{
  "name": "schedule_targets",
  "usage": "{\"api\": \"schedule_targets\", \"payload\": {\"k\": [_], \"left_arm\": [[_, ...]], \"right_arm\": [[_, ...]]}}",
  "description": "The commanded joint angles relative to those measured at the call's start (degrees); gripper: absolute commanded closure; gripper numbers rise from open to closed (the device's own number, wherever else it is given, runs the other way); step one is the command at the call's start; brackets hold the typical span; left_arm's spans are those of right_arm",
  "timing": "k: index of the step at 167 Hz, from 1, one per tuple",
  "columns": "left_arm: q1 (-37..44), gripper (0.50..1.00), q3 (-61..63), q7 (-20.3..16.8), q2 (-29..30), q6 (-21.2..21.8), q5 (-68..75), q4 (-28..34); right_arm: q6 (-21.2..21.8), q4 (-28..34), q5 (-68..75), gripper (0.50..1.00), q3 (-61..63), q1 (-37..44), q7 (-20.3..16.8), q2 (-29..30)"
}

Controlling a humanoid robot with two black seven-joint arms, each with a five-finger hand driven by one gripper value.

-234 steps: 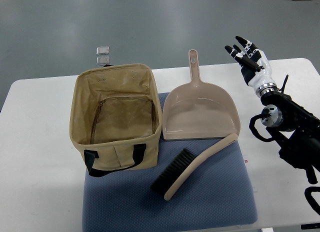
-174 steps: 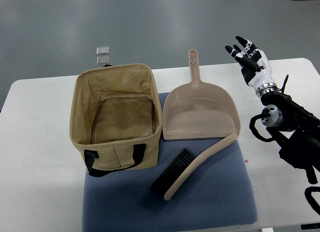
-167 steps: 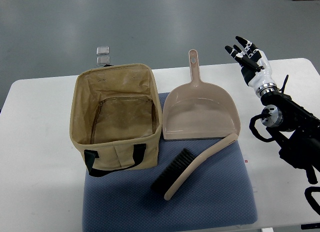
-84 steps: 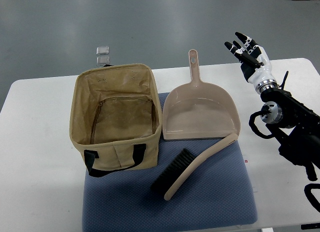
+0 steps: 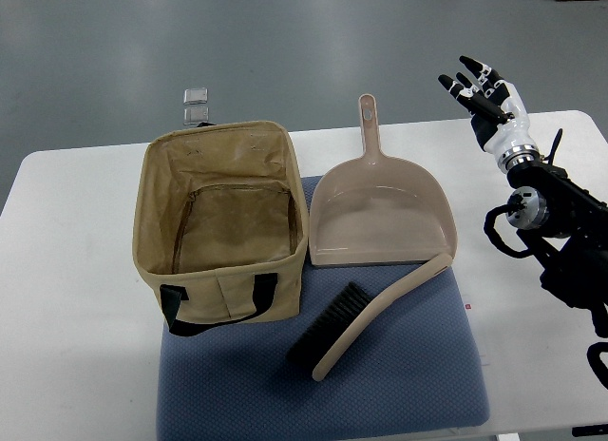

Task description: Put pink broom in yellow bag with right hand

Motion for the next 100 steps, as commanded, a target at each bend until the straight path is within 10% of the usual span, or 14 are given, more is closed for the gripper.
{"api": "schedule_targets", "payload": {"k": [1, 100], "left_arm": [[0.0, 0.5, 0.0, 0.0, 0.0, 0.0, 0.01, 0.0], [0.0, 0.5, 0.0, 0.0, 0.0, 0.0, 0.01, 0.0]], "right_arm": [[-0.05, 0.07, -0.11, 0.57, -0.2, 0.13, 0.05, -0.07], [5.05, 15.1, -27.71, 0.57, -29.02, 9.27, 4.62, -20.2]]}}
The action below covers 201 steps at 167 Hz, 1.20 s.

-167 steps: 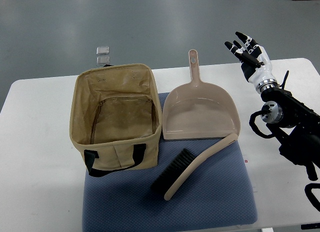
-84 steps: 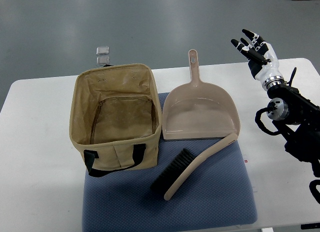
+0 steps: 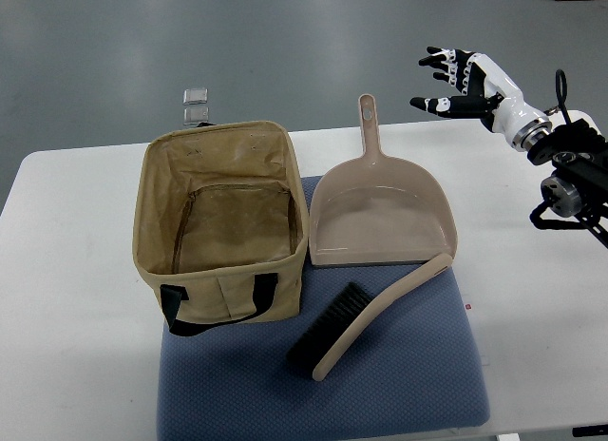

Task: Put pink broom in yellow bag with right hand
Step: 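Move the right hand over the beige brush handle near the dustpan, then close the right hand around the beige brush handle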

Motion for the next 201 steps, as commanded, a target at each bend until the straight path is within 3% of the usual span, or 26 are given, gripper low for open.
{"api": "schedule_targets", "payload": {"k": [1, 53, 85, 149, 201], "left_arm": [[-0.01, 0.5, 0.0, 0.0, 0.0, 0.0, 0.0, 0.0], [-0.01, 0.5, 0.0, 0.0, 0.0, 0.0, 0.0, 0.0], [-0.01, 0.5, 0.0, 0.0, 0.0, 0.0, 0.0, 0.0], [-0.01, 0.5, 0.0, 0.0, 0.0, 0.0, 0.0, 0.0], [-0.01, 0.5, 0.0, 0.0, 0.0, 0.0, 0.0, 0.0]], "right_arm": [[2.47, 5.55, -10.09, 0.57, -2.12, 0.87, 0.7, -4.57], [8.62, 19.7, -40.85, 0.57, -2.64, 2.89, 2.73, -11.7], [10.64, 23.13, -55.71, 0.572, -5.98, 3.06, 2.64, -12.23], [9.67, 23.48, -58.62, 0.572, -9.76, 2.1, 2.11, -11.52], [5.37, 23.4, -60.55, 0.574, -10.38, -2.21, 1.49, -10.82]]}}
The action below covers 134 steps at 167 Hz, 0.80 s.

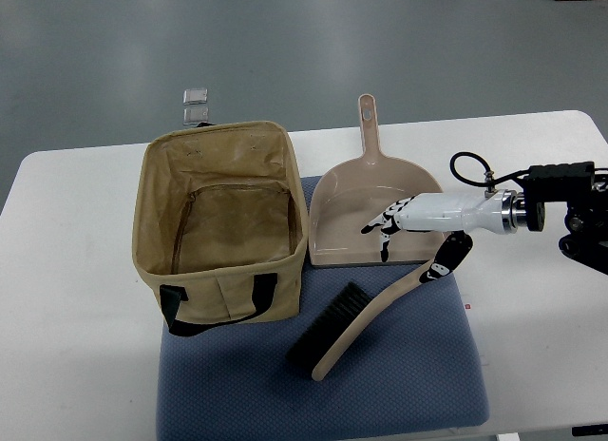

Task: Put pink broom in yellow bag with right hand
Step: 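Close the right hand around the beige brush handle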

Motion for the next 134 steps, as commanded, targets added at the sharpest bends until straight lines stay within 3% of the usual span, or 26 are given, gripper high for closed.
{"api": "schedule_targets", "payload": {"k": [1, 44, 134], "left_arm": [[0.0, 0.5, 0.0, 0.0, 0.0, 0.0, 0.0, 0.0], [0.0, 0.5, 0.0, 0.0, 0.0, 0.0, 0.0, 0.0], [0.0, 0.5, 0.0, 0.0, 0.0, 0.0, 0.0, 0.0]], "right_arm": [[-1.41, -0.03, -0.17, 0.574, -0.01, -1.13, -0.36, -0.04], [-4.66, -0.03, -0.7, 0.574, -0.01, -2.71, -0.8, 0.22], [-6.51, -0.12, -3.16, 0.597, -0.01, -5.17, -1.85, 1.1]]}}
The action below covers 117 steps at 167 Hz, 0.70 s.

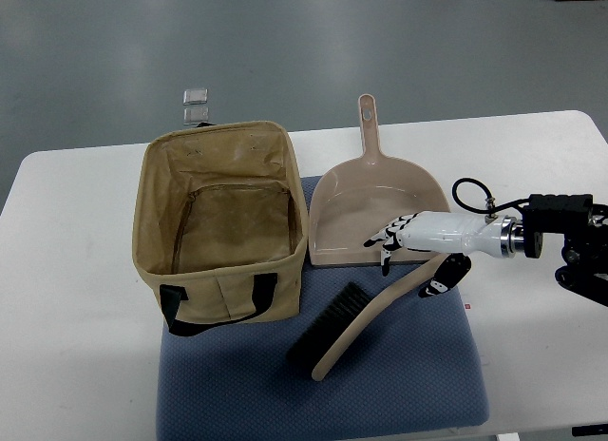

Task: Put pink broom in yellow bag with right hand
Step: 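Close the right hand around the beige brush handle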

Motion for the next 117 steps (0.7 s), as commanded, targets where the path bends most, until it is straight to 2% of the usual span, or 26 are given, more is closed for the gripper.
{"api": "schedule_targets", "payload": {"k": [1, 45, 65, 85, 117], "left_arm": [[0.0, 0.5, 0.0, 0.0, 0.0, 0.09, 0.0, 0.0], [0.0, 0.5, 0.0, 0.0, 0.0, 0.0, 0.0, 0.0], [0.0, 0.5, 0.0, 0.0, 0.0, 0.0, 0.0, 0.0], [0.0, 0.5, 0.0, 0.0, 0.0, 0.09, 0.0, 0.0], [0.0, 0.5, 0.0, 0.0, 0.0, 0.0, 0.0, 0.0]], "right_arm": [[-0.15, 0.07, -0.74, 0.597, -0.06, -0.43, -0.05, 0.08], [-0.76, -0.02, -2.42, 0.66, -0.06, -0.78, -0.05, 0.7], [-0.76, -0.11, -2.59, 0.679, -0.06, -0.78, -1.72, 0.7], [-0.76, -0.11, -2.59, 0.707, -0.06, -0.78, -1.72, 0.7], [-0.67, -0.02, -2.68, 0.856, -0.06, -0.78, -1.55, 0.61]]}}
